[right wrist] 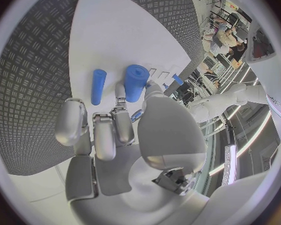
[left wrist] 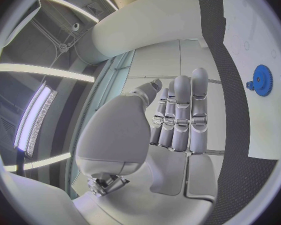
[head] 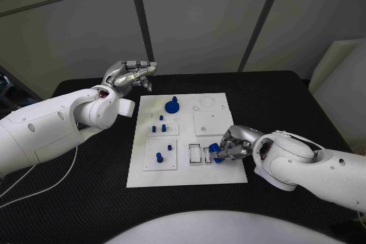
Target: Assemble the parts on the task board
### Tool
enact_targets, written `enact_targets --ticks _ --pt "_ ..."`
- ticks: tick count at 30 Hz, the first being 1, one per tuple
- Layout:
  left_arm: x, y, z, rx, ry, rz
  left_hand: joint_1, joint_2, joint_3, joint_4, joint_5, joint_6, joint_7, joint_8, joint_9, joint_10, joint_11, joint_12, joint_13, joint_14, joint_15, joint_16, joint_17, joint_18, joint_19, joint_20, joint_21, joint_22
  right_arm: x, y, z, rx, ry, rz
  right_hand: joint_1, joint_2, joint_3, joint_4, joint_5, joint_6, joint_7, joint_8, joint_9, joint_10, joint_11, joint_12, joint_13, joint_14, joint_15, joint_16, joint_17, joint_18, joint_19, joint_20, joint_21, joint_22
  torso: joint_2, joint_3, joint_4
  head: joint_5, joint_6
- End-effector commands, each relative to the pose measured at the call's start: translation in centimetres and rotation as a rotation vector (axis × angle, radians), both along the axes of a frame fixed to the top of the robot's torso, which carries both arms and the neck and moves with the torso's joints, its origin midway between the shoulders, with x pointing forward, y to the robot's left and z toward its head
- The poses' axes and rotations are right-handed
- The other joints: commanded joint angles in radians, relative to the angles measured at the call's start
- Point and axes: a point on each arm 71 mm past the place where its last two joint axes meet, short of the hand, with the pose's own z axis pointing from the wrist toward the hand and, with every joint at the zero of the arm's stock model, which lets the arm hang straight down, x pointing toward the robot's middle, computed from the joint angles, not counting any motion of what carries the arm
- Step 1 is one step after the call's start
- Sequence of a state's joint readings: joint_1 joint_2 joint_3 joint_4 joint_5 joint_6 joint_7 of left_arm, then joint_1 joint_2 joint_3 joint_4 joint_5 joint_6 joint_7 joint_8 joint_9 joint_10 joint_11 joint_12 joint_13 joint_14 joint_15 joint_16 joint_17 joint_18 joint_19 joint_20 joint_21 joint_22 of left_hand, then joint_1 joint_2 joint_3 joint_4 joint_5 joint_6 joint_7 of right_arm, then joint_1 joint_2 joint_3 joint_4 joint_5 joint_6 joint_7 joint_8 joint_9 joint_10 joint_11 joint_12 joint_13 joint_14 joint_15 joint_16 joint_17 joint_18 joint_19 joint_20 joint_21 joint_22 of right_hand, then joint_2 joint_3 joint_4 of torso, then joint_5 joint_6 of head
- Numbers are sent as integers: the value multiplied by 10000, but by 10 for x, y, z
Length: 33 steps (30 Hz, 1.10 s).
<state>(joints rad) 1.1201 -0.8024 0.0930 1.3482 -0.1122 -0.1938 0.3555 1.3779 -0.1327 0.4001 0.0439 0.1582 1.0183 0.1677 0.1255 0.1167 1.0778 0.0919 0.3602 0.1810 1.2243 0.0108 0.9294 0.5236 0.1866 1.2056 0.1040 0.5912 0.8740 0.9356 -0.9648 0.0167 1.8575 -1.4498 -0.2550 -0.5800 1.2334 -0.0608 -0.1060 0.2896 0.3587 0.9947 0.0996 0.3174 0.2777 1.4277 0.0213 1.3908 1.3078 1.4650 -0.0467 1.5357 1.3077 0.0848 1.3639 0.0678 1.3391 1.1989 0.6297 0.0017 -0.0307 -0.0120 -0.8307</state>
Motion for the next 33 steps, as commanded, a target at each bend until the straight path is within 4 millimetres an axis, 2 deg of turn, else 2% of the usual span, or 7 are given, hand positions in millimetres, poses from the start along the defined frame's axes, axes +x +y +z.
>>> enact_targets --ticks 1,11,15,19,27,29,33 --pt "0 -1 2 -82 -20 -118 -52 4 -67 8 -30 -25 41 18 -12 -70 22 42 16 -68 21 67 -17 -55 -10 52 -31 -15 -2 -5 -7 -173 127 -370 128 245 -51 -26 212 29 -58 159 73 85 -37 44 561 934 -14 66 2031 -60 58 -42 74 30 -9 -2 -11 19 -3" --pt "0 -1 1 -84 -19 -125 -52 4 -67 8 -30 -25 41 18 -12 -70 22 42 16 -68 21 67 -17 -55 -10 52 -31 -15 -7 -4 7 1341 -675 -1026 463 452 -164 -30 956 47 -136 395 381 32 -115 -127 475 927 -83 55 2010 -68 70 -111 106 82 -28 -1 -12 17 27" --pt "0 -1 1 -87 -18 -131 -52 4 -67 8 -30 -25 41 18 -12 -70 22 42 16 -68 21 67 -17 -55 -10 52 -31 -15 -9 -2 13 2062 -940 -1260 470 455 -173 -30 980 43 -138 401 393 48 -117 -112 498 927 -85 55 2011 -70 75 -112 112 92 -14 -6 18 0 66" --pt "0 -1 1 -84 -17 -124 -52 4 -67 8 -30 -25 41 18 -12 -70 22 42 16 -68 21 67 -17 -55 -10 52 -31 -15 -11 2 16 2431 -1023 -1310 466 462 -190 -21 1008 50 -142 415 412 68 -119 -93 526 927 -87 56 2013 -75 86 -114 126 115 -6 1 13 38 105" --pt "0 -1 1 -93 -15 -150 -52 4 -67 8 -30 -25 41 18 -12 -70 22 42 16 -68 21 67 -17 -55 -10 52 -31 -15 -14 15 13 2338 -421 -890 381 489 -262 11 1040 62 -147 442 458 73 -124 -113 523 928 -92 57 2017 -75 85 -119 127 120 6 0 8 104 86" --pt "-1 -2 1 -99 -9 -173 -52 4 -67 8 -30 -25 41 18 -12 -70 22 42 16 -68 21 67 -17 -55 -10 52 -31 -15 -14 21 9 2077 -51 -616 8 596 -431 24 844 30 -151 440 507 22 -112 -219 441 929 -89 59 2022 -75 74 -117 120 113 12 -3 12 114 68" --pt "-1 -2 1 -101 -1 -188 -56 10 -79 18 -29 -33 46 19 -15 -84 26 51 16 -74 24 72 -28 -53 -14 56 -47 -27 -15 31 7 1896 217 -299 -154 662 -544 24 698 47 -165 470 571 25 -131 -248 441 930 -94 62 2031 -71 64 -120 115 108 14 1 11 145 39"
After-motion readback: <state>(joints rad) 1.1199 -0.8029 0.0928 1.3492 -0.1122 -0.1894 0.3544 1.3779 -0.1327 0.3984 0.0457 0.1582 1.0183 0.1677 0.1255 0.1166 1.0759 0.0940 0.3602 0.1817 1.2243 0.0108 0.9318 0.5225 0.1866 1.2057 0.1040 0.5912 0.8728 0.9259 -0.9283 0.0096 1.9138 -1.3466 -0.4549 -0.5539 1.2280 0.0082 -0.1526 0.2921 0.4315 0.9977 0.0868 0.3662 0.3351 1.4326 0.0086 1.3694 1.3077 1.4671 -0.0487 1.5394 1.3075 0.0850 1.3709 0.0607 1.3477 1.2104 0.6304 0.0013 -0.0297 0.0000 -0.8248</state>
